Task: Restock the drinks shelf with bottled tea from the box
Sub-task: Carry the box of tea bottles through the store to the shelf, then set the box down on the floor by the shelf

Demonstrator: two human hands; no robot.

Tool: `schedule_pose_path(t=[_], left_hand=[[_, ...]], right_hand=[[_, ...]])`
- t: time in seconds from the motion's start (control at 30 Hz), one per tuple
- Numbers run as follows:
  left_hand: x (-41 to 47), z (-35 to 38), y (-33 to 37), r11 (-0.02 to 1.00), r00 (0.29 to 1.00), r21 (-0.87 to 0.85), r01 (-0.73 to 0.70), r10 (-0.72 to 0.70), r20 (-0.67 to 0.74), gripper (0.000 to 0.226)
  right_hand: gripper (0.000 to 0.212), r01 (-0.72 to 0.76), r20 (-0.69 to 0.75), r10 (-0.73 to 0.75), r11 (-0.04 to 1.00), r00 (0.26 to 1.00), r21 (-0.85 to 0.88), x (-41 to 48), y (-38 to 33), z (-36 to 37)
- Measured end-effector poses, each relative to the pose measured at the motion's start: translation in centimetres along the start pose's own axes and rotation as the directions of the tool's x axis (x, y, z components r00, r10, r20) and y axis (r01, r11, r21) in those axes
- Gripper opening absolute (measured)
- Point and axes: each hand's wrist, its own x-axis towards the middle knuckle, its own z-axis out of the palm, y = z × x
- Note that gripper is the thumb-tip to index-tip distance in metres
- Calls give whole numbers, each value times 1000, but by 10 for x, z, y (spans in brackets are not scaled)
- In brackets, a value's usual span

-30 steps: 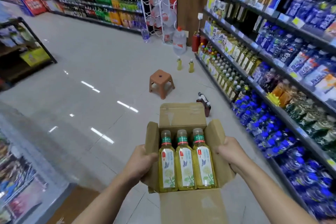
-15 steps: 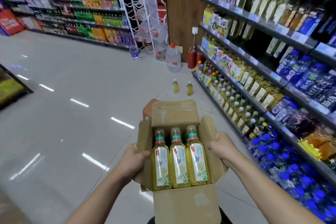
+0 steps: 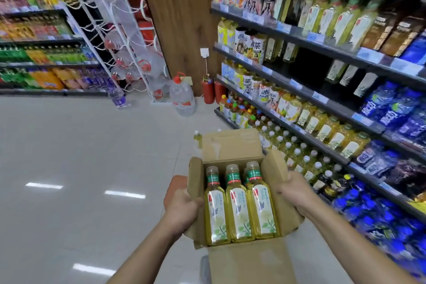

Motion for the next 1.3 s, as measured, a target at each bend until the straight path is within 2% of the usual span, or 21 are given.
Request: schedule_pose_path(t=[0.07, 0.13, 0.27, 0.37, 0.43, 0.5, 0.6, 0.9, 1.03, 1.13, 1.3], left_hand=[[55, -23, 21, 997, 1000, 80, -12, 9, 27, 26], [104, -38, 45, 987, 997, 160, -24, 11, 77, 27], [177, -51, 106, 991, 976, 98, -95, 74, 204, 7], [239, -53, 139, 987, 965, 97, -131, 104, 242, 15], [280, -49, 156, 986, 961, 103, -134, 104, 255, 16], [317, -41, 174, 983, 954, 116, -144, 107, 280, 19], [370, -32, 203, 977, 940, 108, -181, 140, 312, 27], [486, 0, 281, 950, 891, 179, -255, 159, 425, 22], [533, 15, 301, 923, 872, 260, -283, 135, 471, 18], [573, 32, 313, 902, 859, 318, -292, 101, 502, 25], [649, 68, 313, 851, 791, 389, -354, 50, 609, 22]], right_hand=[[23, -18, -43, 20, 999, 999, 47, 28, -25, 11], [20, -47, -99, 54, 996, 994, 76, 55, -46, 16], [12, -105, -157, 126, 985, 980, 139, 122, -80, 16], [11, -120, -197, 148, 981, 969, 150, 176, -103, 15], [2, -133, -229, 170, 977, 958, 168, 207, -116, 11], [12, -150, -250, 196, 970, 948, 191, 237, -127, 6], [4, -141, -294, 203, 966, 934, 217, 282, -145, -3], [6, -212, -355, 311, 933, 882, 292, 373, -173, -30], [16, -239, -402, 377, 905, 834, 352, 402, -179, -29], [14, -277, -434, 455, 867, 778, 414, 426, -175, -24], [19, -308, -485, 523, 835, 700, 456, 466, -167, -6]])
